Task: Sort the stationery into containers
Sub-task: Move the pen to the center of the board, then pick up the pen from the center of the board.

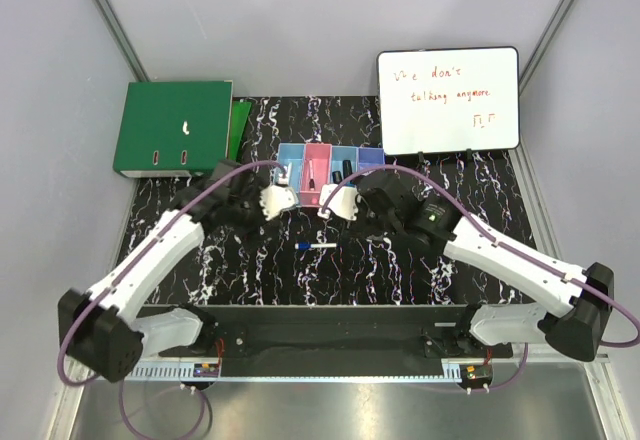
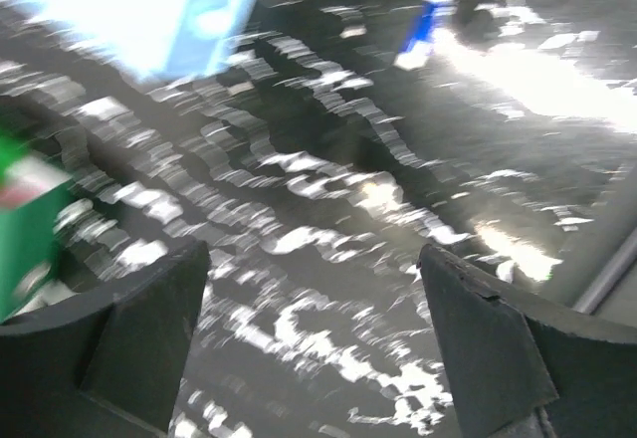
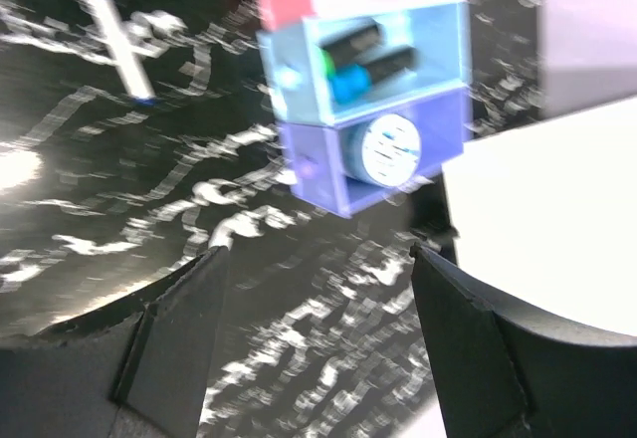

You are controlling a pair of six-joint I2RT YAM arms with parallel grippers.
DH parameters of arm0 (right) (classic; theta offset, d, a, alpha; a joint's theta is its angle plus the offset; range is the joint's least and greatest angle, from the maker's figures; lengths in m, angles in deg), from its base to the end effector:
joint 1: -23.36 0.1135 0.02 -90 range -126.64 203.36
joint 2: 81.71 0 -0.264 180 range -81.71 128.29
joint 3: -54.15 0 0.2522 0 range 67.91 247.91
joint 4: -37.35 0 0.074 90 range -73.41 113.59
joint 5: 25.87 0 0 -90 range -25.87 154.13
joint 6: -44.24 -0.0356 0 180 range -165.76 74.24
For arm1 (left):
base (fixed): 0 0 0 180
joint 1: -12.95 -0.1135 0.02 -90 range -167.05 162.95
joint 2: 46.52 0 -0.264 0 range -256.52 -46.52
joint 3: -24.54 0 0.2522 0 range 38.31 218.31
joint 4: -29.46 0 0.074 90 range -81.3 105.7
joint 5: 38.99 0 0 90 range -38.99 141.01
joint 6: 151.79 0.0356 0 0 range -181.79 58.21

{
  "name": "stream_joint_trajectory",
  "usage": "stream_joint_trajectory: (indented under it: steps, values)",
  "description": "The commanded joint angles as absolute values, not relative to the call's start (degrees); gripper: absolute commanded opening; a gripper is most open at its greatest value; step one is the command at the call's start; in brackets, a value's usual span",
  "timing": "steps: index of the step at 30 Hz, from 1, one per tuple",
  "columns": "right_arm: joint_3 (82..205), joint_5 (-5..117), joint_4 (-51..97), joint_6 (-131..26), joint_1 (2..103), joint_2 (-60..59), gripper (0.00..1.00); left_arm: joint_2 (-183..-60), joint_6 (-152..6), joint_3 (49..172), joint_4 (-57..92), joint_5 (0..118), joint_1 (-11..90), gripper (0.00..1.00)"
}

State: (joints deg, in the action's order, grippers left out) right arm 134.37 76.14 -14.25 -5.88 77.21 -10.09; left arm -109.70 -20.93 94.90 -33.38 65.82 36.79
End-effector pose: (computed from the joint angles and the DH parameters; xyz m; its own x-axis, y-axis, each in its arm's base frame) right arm 0.1627 0.2102 0.3275 0.1401 -0.8713 -0.4702 -0.7951 0.1840 -0.5778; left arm 0.1905 -0.0941 0.2911 -0.2293 0.7928 -0.5647 0.8894 0.4064 0.2094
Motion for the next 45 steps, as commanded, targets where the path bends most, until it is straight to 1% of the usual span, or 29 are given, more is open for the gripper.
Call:
stream_joint_trajectory:
  steps: [1,8,11,16,20,28,33,36,38,39,40,41,43,44,45]
  values:
    - [134.80,86.80,-11.74,-0.33,76.45,-11.13,0.81,-116.65,-26.61,96.40,-28.87,69.99,40.98,0.89]
    - [141.30,91.99,-12.71,4.59,73.38,-11.39,0.81,-127.80,-32.69,97.19,-20.35,68.15,44.06,0.88]
    - [143.67,92.78,-12.71,6.97,72.67,-12.27,0.81,-131.50,-34.10,98.07,-18.24,67.45,45.38,0.85]
    - [146.75,94.80,-12.79,7.76,71.71,-12.45,0.81,-136.25,-36.21,98.42,-14.90,65.70,47.93,0.84]
    - [148.68,94.89,-12.71,8.55,70.12,-12.62,0.80,-139.24,-36.74,97.99,-13.49,63.32,49.86,0.82]
    - [151.76,94.45,-12.71,8.21,69.15,-12.10,0.80,-142.06,-34.98,94.56,-9.53,60.07,51.45,0.81]
    - [153.78,94.54,-12.01,8.73,68.98,-11.75,0.79,-143.46,-33.14,92.62,-7.95,58.48,52.94,0.76]
    - [154.84,94.63,-11.39,9.08,68.80,-11.39,0.79,-143.56,-31.82,91.66,-7.95,57.69,53.82,0.67]
    - [155.45,94.80,-10.86,9.08,68.72,-11.13,0.78,-143.47,-31.64,91.39,-7.86,57.69,54.17,0.54]
    - [155.37,94.98,-10.51,9.17,68.63,-11.22,0.78,-143.29,-31.81,91.30,-8.03,57.86,54.44,0.46]
    - [155.11,95.15,-10.07,9.69,68.54,-11.13,0.78,-143.20,-31.90,91.30,-8.03,57.78,54.61,0.33]
    - [154.84,95.50,-9.37,10.05,68.36,-11.48,0.78,-143.20,-32.08,91.39,-8.03,58.30,54.87,0.25]
    - [154.49,95.86,-8.75,10.57,68.10,-11.74,0.78,-143.12,-32.43,91.57,-8.21,58.22,55.49,0.05]
    - [154.49,95.94,-8.49,10.67,67.84,-11.92,0.78,-143.03,-32.78,91.65,-8.30,58.13,55.75,0.00]
    - [154.49,96.12,-8.40,10.84,67.57,-12.01,0.77,-142.59,-33.04,91.83,-8.91,58.22,56.02,0.00]
